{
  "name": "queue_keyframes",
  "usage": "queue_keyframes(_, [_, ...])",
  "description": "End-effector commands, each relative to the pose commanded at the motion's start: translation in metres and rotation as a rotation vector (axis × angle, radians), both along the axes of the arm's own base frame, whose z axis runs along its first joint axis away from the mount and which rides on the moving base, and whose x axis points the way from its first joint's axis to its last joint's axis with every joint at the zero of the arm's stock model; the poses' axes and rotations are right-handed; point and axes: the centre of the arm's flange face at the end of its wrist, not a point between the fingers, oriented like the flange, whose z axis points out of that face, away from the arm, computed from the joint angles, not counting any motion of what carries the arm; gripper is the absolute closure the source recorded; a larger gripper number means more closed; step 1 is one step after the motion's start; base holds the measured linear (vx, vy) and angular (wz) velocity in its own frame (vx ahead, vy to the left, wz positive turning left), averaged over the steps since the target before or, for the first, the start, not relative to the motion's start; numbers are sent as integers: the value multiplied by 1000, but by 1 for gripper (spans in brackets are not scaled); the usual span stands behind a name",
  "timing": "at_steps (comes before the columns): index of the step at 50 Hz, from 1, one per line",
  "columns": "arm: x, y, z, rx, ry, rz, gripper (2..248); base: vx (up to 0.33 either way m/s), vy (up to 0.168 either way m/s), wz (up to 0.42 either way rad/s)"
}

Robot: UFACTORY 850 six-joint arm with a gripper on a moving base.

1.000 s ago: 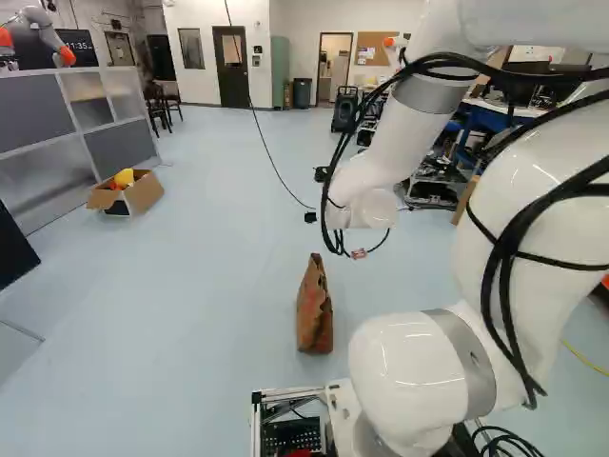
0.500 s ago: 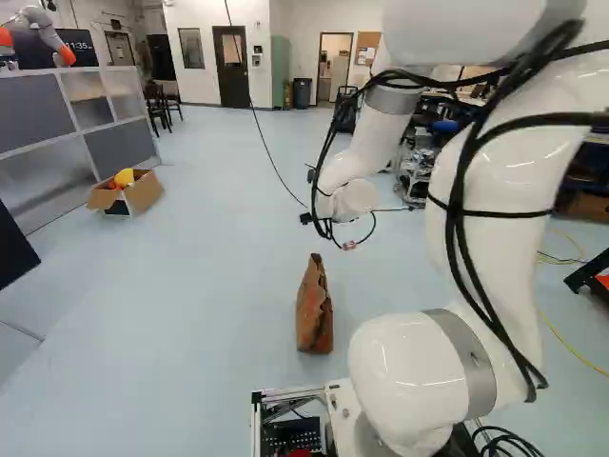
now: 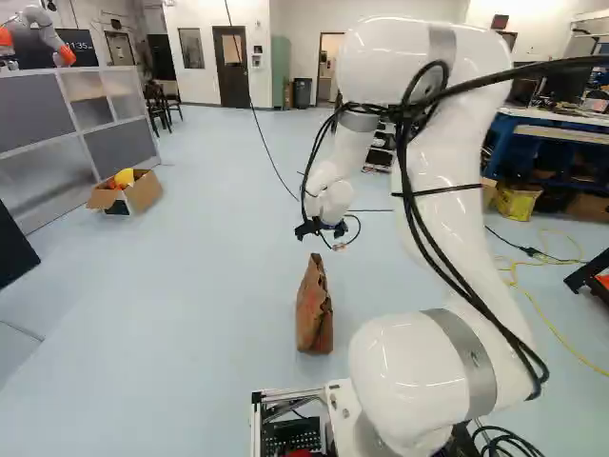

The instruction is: Pick up the grocery bag from the ground

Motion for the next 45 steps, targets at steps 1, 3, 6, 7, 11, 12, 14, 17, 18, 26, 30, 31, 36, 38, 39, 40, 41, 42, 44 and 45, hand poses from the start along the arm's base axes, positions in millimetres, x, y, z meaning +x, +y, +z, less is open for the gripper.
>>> queue_keyframes(1, [2, 0, -3, 0, 13, 0, 3, 0, 0, 0])
queue_keyframes(3, [7, 0, -10, -1, 38, 0, 3, 0, 0, 0])
queue_keyframes(6, [13, 1, -20, -2, 77, 0, 3, 0, 0, 0])
queue_keyframes(7, [15, 1, -23, -2, 91, 0, 3, 0, 0, 0])
queue_keyframes(11, [23, 1, -36, -4, 143, 0, 3, 0, 0, 0])
queue_keyframes(12, [24, 1, -39, -4, 156, 0, 3, 0, 0, 0])
queue_keyframes(14, [28, 1, -45, -5, 183, 0, 3, 0, 0, 0])
queue_keyframes(17, [32, 0, -55, -6, 222, -1, 3, 0, 0, 0])
queue_keyframes(18, [33, 0, -58, -6, 236, -1, 3, 0, 0, 0])
queue_keyframes(26, [42, 0, -82, -9, 343, -2, 3, 0, 0, 0])
queue_keyframes(30, [46, 0, -94, -10, 396, -2, 3, 0, 0, 0])
queue_keyframes(31, [46, 0, -97, -11, 409, -2, 3, 0, 0, 0])
queue_keyframes(36, [51, 0, -111, -12, 473, -2, 3, 0, 0, 0])
queue_keyframes(38, [53, 0, -117, -13, 494, -3, 3, 0, 0, 0])
queue_keyframes(39, [54, 0, -120, -13, 502, -3, 3, 0, 0, 0])
queue_keyframes(40, [55, 0, -123, -13, 508, -3, 3, 0, 0, 0])
queue_keyframes(41, [57, 0, -126, -13, 514, -3, 3, 0, 0, 0])
queue_keyframes(42, [59, 0, -128, -13, 517, -3, 3, 0, 0, 0])
queue_keyframes(44, [62, 0, -134, -13, 522, -3, 3, 0, 0, 0])
queue_keyframes(45, [64, 0, -137, -13, 523, -3, 3, 0, 0, 0])
